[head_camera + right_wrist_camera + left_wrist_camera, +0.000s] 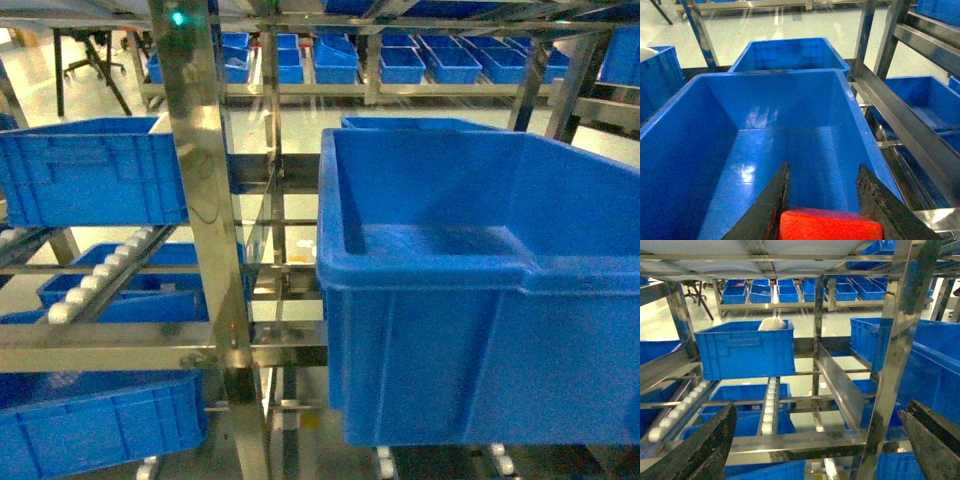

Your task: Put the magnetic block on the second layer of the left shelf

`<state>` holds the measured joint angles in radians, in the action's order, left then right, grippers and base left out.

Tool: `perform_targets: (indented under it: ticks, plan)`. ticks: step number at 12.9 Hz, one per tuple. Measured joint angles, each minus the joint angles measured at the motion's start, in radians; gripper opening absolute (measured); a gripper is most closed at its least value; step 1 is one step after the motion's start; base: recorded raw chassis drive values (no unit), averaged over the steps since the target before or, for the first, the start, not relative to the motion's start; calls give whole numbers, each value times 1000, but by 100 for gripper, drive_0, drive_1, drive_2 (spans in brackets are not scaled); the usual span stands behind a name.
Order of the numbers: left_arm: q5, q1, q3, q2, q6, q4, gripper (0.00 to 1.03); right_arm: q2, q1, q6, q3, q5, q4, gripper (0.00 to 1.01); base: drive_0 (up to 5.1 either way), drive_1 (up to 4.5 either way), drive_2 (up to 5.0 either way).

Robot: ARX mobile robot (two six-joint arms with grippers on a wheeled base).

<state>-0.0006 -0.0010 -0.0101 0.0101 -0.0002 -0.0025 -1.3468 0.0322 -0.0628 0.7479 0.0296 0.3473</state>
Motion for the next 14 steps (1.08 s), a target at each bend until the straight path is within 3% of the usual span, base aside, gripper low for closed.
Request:
perform_targets:
  ticks: [3, 4, 6, 9, 11, 14]
  plan:
    - [0, 0, 0, 0, 0, -1, 98, -8, -1, 0, 0, -1, -3, 33, 0, 0, 0]
    - [0, 0, 0, 0, 0, -1, 98, -6, 0, -11, 0, -13, -17, 33, 0, 0, 0]
    - [0, 0, 0, 0, 0, -1, 98, -40, 0, -66, -2, -72, -66, 33, 0, 0, 0]
    - [0, 0, 0, 0, 0, -1, 98, -259, -1, -63, 28, -101, -3, 33, 0, 0, 0]
    - [0, 0, 0, 0, 0, -1, 98, -423, 9, -65, 158, -113, -9, 33, 0, 0, 0]
    - [0, 0, 0, 0, 0, -1, 98, -601, 69, -112, 370, -87, -16, 33, 0, 0, 0]
